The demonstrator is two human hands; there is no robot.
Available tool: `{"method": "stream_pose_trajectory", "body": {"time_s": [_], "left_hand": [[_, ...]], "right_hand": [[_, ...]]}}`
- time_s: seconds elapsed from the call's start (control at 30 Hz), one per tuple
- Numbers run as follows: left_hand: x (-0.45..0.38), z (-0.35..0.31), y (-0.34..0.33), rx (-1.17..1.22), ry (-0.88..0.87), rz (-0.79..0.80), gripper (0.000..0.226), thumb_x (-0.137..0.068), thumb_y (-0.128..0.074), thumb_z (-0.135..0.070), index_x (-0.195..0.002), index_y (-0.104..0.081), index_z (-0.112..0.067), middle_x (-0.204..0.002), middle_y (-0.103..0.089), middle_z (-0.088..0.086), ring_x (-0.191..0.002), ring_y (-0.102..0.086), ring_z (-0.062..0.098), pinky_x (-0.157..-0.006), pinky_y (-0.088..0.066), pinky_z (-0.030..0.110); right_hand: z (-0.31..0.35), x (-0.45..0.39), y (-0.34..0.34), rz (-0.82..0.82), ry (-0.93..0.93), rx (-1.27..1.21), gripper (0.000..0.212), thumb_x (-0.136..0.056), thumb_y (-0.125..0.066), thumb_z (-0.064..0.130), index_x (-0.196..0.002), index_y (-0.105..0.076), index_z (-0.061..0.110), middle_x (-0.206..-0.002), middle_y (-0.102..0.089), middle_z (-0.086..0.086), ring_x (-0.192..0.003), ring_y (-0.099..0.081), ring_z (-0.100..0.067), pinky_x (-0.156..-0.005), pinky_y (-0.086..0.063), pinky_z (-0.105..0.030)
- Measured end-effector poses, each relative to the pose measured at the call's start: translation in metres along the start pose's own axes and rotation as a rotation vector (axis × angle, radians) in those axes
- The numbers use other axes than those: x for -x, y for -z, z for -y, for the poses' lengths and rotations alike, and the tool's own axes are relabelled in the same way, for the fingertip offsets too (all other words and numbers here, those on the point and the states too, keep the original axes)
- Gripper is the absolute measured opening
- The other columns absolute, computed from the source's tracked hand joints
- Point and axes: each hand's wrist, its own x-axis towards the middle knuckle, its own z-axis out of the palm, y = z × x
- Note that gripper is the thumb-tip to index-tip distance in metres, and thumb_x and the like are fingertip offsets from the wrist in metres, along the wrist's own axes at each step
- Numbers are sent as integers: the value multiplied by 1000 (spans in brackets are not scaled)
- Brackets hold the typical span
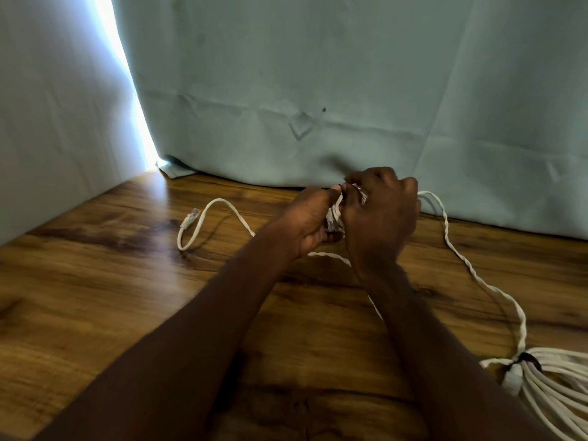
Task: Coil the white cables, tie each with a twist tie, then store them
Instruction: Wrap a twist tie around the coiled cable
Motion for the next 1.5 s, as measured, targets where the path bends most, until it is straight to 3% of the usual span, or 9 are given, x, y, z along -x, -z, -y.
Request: {"method": "stream_pose_trajectory", "body": {"time_s": [0.2,0.37,0.57,0.77,0.9,1.0,1.13,1.3,1.5], "left_hand": [[-4,-1,6,29,-14,-45,26,-108,-47,-28,-107,-68,-13,-101,-69,12,-93,-64,30,-106,-46,58],[-3,-1,6,-56,-70,-36,24,-107,-50,-24,-94,-66,-11,-70,-64,7,-62,-60,23,-69,-51,36],[-3,1,12,-192,-123,-26,28,-107,-50,-27,-93,-69,-11,-72,-67,6,-57,-62,19,-54,-50,28],[-1,-3,16,-206,-112,1,30,-106,-51,-27,-86,-68,-13,-68,-67,6,-60,-62,22,-59,-51,30],[-2,-1,21,-187,-77,75,27,-107,-49,-26,-98,-70,-10,-84,-70,11,-77,-66,30,-82,-56,49],[-2,0,22,-136,-75,87,23,-108,-49,-25,-100,-67,-11,-76,-67,2,-66,-62,22,-69,-51,40],[0,-5,22,-83,-86,140,27,-110,-44,-29,-99,-63,-13,-74,-62,-2,-58,-60,15,-57,-47,28],[0,-4,21,-50,-73,169,29,-110,-41,-29,-95,-62,-16,-74,-59,-2,-57,-58,15,-55,-46,26],[-3,-3,27,33,-54,148,33,-110,-39,-26,-90,-62,-13,-69,-57,0,-57,-57,17,-64,-44,32]], "right_hand": [[0,4,-4,51,-25,-71,18,-86,-68,26,-99,-80,25,-95,-75,1,-90,-62,-28,-72,-49,-37],[0,0,-3,53,-176,-104,18,-83,-66,26,-93,-80,21,-93,-76,-2,-89,-68,-27,-74,-44,-31],[0,1,1,169,-82,-13,18,-87,-65,22,-98,-79,18,-96,-70,-5,-92,-65,-28,-73,-45,-36],[-4,-7,5,268,37,-80,26,-83,-61,17,-105,-75,14,-96,-71,-8,-92,-65,-31,-76,-44,-37],[-2,-8,9,247,20,-143,42,-82,-67,3,-121,-63,17,-92,-71,-2,-90,-63,-26,-72,-49,-40],[-7,-8,7,215,3,-137,30,-84,-67,5,-111,-68,19,-92,-72,0,-94,-60,-27,-73,-50,-44],[-5,-7,5,123,-17,57,11,-91,-72,25,-101,-76,23,-104,-70,-2,-105,-57,-32,-78,-42,-41],[-7,-3,3,91,-24,73,13,-92,-71,30,-101,-78,23,-103,-66,-3,-102,-56,-32,-77,-34,-39],[0,3,0,183,20,53,24,-84,-73,19,-106,-78,28,-110,-63,1,-107,-54,-30,-80,-42,-43]]}}
